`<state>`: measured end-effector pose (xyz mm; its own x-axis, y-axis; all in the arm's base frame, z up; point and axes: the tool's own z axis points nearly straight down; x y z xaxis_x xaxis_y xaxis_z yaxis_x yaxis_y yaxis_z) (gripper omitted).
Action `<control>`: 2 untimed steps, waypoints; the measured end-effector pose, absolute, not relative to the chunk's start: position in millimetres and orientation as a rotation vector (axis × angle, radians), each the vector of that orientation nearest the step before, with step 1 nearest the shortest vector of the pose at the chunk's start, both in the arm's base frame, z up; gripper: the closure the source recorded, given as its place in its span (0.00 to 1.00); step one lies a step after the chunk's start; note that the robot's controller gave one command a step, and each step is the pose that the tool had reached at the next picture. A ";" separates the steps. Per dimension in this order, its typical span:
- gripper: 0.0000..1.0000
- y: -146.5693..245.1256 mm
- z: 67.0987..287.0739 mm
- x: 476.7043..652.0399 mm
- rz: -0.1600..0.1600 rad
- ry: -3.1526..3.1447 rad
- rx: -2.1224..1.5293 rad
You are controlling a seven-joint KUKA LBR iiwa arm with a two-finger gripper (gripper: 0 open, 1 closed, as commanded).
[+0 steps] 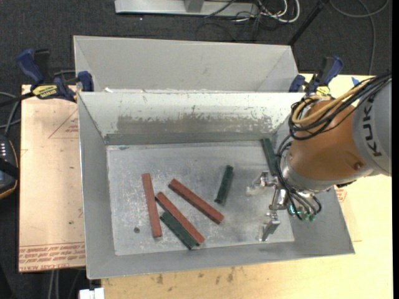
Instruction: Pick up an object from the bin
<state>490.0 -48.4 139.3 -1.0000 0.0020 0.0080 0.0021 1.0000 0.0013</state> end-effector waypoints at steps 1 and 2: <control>0.00 -48.3 143.0 492.0 -0.001 -3.141 0.000; 0.00 17.9 95.6 515.2 -0.001 -3.147 -0.013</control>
Offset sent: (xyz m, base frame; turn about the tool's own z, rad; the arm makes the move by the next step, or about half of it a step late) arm 0.0335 0.1006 -0.0693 0.0028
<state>515.2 17.9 95.6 -1.0000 0.0084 -0.0054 0.0084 1.0000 0.0004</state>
